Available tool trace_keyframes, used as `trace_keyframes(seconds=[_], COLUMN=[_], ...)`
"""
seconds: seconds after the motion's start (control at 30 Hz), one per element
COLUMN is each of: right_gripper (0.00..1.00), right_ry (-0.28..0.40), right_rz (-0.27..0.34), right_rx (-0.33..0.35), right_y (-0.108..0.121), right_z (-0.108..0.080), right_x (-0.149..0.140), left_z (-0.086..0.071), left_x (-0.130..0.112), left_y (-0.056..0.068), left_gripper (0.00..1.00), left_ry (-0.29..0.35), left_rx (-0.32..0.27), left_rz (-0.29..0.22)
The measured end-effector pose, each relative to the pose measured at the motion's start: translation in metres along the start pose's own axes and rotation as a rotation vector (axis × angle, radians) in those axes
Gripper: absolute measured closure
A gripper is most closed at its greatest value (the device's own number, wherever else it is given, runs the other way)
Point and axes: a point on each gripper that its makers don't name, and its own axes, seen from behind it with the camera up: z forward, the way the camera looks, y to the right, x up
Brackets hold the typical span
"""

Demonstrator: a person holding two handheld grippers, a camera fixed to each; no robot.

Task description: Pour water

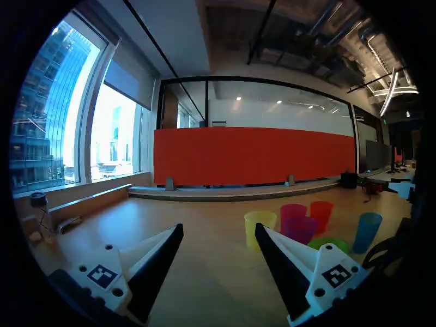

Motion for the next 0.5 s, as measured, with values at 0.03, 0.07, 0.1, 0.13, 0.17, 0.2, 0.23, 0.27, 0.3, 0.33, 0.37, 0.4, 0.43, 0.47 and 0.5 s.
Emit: trace_keyframes(seconds=[0.03,0.07,0.1,0.13,0.17,0.2,0.23,0.27,0.3,0.33,0.37,0.4,0.43,0.47,0.5], right_gripper=[0.01,0.01,0.00,0.00,0.00,0.00,0.00,0.00,0.00,0.00,0.00,0.00,0.01,0.01,0.01], right_ry=[0.000,0.000,0.000,0.000,0.000,0.000,0.000,0.000,0.000,0.000,0.000,0.000,0.000,0.000,0.000], right_rz=[0.000,0.000,0.000,0.000,0.000,0.000,0.000,0.000,0.000,0.000,-0.001,-0.001,0.000,0.000,0.000], right_rx=[0.000,0.000,0.000,0.000,0.000,0.000,0.000,0.000,0.000,0.000,0.000,0.000,0.000,0.000,0.000], right_y=[0.0001,0.0001,0.0001,-0.0001,-0.0003,-0.0004,-0.0005,-0.0005,-0.0006,-0.0006,-0.0007,-0.0008,-0.0009,-0.0011,-0.0011], right_z=[0.0000,0.0001,0.0001,0.0002,0.0003,0.0003,0.0002,0.0001,0.0000,-0.0001,-0.0002,-0.0003,-0.0002,-0.0002,-0.0001], right_x=[0.0000,0.0001,0.0002,0.0004,0.0006,0.0007,0.0008,0.0008,0.0007,0.0007,0.0006,0.0005,0.0003,0.0001,0.0000], left_z=[0.0000,-0.0001,-0.0001,-0.0002,-0.0002,-0.0003,-0.0002,-0.0002,-0.0002,-0.0001,-0.0001,0.0000,0.0000,0.0001,0.0001], left_x=[0.0000,-0.0001,0.0000,0.0002,0.0004,0.0005,0.0006,0.0006,0.0007,0.0007,0.0008,0.0008,0.0009,0.0009,0.0009], left_y=[0.0000,0.0001,0.0001,0.0000,-0.0001,-0.0001,-0.0001,0.0000,0.0001,0.0001,0.0002,0.0003,0.0003,0.0002,0.0003], left_gripper=[0.02,0.02,0.02,0.02,0.02,0.02,0.02,0.02,0.02,0.02,0.02,0.02,0.02,0.02,0.02], left_ry=[0.000,0.000,0.000,0.000,0.000,0.000,0.000,0.000,0.000,0.000,0.000,0.000,0.000,0.000,0.000], left_rx=[0.000,0.000,0.000,0.000,0.000,0.000,0.000,0.000,0.000,0.000,0.000,0.000,0.000,0.000,0.000], left_rz=[0.000,0.000,0.000,0.000,0.000,0.000,0.000,0.000,0.000,0.000,0.000,0.000,0.000,0.000,0.000])
